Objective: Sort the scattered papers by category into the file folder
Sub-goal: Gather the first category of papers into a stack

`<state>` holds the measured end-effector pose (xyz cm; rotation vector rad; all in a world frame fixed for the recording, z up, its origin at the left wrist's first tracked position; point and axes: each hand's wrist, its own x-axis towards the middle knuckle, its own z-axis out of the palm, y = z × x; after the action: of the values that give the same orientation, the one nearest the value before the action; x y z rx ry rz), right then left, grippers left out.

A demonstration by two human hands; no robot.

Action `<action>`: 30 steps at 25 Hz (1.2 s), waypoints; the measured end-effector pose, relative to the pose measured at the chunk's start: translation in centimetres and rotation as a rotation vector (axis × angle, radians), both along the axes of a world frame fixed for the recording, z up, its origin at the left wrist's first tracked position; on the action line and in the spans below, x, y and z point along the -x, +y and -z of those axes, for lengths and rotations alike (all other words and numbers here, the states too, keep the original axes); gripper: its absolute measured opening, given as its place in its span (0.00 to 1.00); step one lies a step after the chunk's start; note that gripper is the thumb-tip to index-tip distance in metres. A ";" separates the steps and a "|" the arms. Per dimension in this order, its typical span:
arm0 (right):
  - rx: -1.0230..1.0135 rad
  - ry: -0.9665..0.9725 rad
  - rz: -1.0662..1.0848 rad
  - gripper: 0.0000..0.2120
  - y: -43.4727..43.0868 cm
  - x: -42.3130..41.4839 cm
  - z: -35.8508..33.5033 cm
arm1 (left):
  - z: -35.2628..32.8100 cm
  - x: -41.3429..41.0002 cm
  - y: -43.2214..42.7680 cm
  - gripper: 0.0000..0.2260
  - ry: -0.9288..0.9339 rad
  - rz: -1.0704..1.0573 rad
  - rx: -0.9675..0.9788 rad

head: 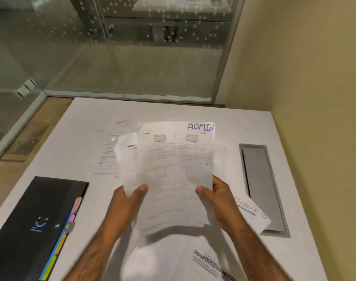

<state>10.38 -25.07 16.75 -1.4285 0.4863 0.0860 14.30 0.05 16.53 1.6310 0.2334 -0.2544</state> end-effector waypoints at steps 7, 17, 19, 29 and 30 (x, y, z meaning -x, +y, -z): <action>0.089 0.031 0.035 0.12 2.2 -0.2 2.9 | 3.2 0.7 0.8 0.17 -0.071 0.026 -0.057; 0.059 0.059 0.015 0.08 3.9 -0.4 6.4 | 6.6 0.2 -0.7 0.02 -0.006 0.047 -0.273; 0.176 0.050 -0.060 0.15 3.0 -2.1 7.7 | 6.6 -1.3 0.6 0.13 0.048 -0.039 -0.278; 1.375 0.292 -0.621 0.40 -8.6 -11.4 16.8 | 6.4 -4.4 7.4 0.19 0.036 -0.278 -0.232; 1.374 0.372 -0.591 0.41 -9.4 -11.2 17.0 | 6.6 -4.5 7.6 0.18 0.045 -0.284 -0.223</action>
<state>21.57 -34.44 -0.28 -2.9130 0.3964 0.5843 18.79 7.63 9.96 1.7883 0.5381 -0.0486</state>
